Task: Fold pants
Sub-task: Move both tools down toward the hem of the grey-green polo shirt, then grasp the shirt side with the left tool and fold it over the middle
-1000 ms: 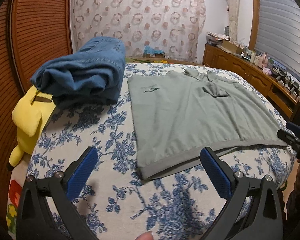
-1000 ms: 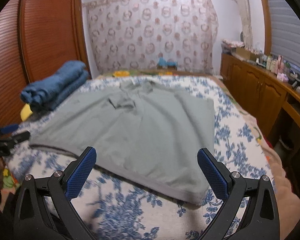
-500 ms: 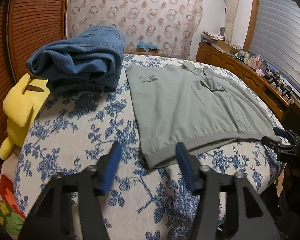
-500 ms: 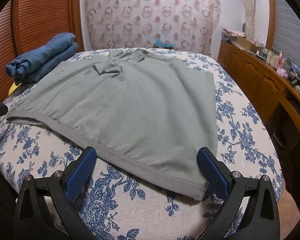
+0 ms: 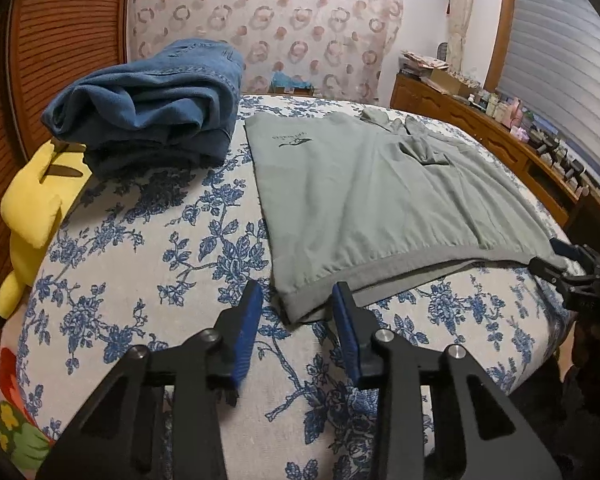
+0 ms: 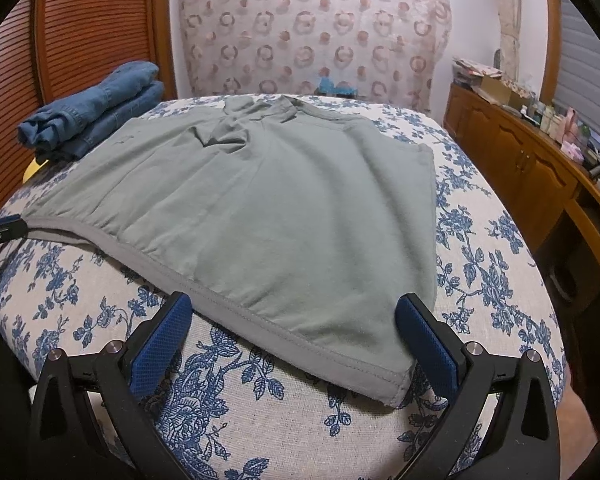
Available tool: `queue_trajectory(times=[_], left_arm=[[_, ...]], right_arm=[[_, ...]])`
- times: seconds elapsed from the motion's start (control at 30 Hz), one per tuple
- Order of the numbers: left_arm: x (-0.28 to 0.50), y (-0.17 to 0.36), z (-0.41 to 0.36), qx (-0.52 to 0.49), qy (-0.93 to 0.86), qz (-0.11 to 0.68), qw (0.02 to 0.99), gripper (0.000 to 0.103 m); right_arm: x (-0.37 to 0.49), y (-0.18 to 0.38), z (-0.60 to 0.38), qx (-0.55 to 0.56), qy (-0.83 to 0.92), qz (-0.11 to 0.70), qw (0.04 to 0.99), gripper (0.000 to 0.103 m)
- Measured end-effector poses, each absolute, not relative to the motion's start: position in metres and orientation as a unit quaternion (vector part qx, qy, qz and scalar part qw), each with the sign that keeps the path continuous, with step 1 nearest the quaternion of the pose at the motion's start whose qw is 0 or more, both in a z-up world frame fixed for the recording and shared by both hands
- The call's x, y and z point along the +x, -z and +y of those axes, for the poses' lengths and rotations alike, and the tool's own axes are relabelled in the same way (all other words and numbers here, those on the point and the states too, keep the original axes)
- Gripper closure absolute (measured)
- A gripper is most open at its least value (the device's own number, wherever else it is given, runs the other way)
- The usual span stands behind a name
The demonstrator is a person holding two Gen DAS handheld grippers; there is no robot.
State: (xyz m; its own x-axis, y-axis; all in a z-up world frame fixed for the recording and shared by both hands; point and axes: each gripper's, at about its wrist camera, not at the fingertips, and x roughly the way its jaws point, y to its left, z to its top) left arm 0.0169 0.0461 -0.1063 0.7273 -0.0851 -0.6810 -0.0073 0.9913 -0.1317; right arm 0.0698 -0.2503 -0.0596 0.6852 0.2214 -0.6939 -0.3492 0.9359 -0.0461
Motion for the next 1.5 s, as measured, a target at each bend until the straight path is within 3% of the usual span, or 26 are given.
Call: queue_trajectory(times=[0.03,0.1,0.23,0.37,0.6,0.73,0.83,1.5], left_arm=[[0.017,0.106,0.046,-0.059,0.019,0.369,0.928,0.073],[0.019,0.106,0.046,-0.061,0.027,0.369,0.927,0.091],[0.018,0.102,0.046,-0.064,0.036,0.363,0.929,0.100],[0.014,0.087,0.043,-0.070,0.049,0.344,0.935,0.100],[0.019,0.055,0.026,-0.061,0.083,0.316,0.943,0.101],[0.027,0.038,0.008,-0.048,0.109,0.302,0.946,0.101],[0.035,0.027,-0.008,-0.036,0.129,0.294,0.946,0.101],[0.089,-0.005,-0.112,0.018,0.235,0.299,0.925,0.101]], right_arm=[[0.070,0.060,-0.250,-0.088,-0.156,0.364,0.914,0.000],[0.070,0.060,-0.250,-0.089,-0.156,0.364,0.914,0.000],[0.070,0.060,-0.251,-0.091,-0.158,0.364,0.913,0.000],[0.069,0.058,-0.252,-0.093,-0.165,0.367,0.911,0.001],[0.066,0.052,-0.257,-0.081,-0.178,0.367,0.910,0.022],[0.065,0.049,-0.262,-0.080,-0.173,0.365,0.911,0.040],[0.065,0.047,-0.265,-0.078,-0.175,0.365,0.911,0.046],[0.063,0.041,-0.305,-0.047,-0.168,0.360,0.917,0.050]])
